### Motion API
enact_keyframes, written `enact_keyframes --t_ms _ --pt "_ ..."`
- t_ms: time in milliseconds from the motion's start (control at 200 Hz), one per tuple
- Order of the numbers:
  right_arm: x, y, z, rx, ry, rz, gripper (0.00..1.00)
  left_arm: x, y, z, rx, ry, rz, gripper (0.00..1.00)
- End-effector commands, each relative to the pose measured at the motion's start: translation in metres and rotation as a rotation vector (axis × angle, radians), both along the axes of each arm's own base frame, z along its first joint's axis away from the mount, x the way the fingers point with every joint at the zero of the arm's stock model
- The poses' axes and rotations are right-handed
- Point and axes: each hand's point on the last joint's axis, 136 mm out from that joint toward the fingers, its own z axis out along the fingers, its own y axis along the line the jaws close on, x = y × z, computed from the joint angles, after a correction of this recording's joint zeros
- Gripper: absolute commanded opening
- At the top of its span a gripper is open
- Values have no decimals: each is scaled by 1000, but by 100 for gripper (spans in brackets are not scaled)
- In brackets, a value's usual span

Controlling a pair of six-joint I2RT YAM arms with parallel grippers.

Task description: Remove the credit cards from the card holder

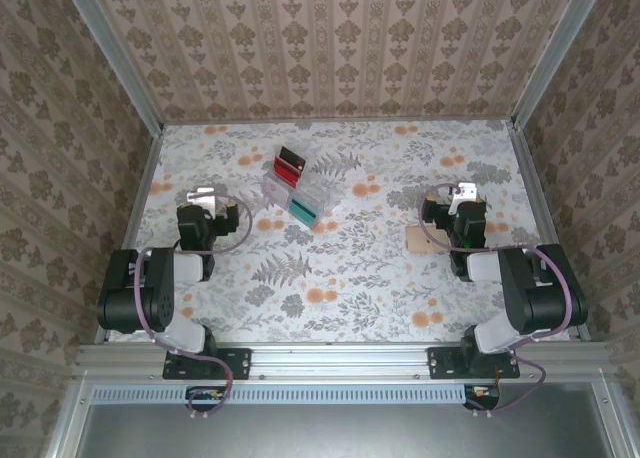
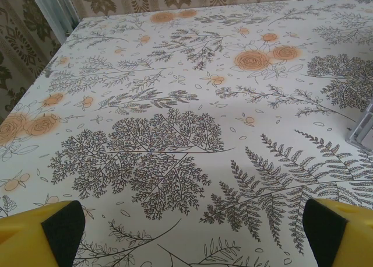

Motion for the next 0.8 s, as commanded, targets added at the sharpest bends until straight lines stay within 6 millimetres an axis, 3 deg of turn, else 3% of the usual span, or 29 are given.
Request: enact_keyframes --t_ms 0,710,795 --pt "5 2 3 10 -3 8 100 7 0 8 11 -20 -16 100" --pt "4 2 3 9 -5 8 100 7 0 8 11 -22 -16 100" --pt "3 0 6 10 -10 -8 100 6 8 13 12 -28 35 100"
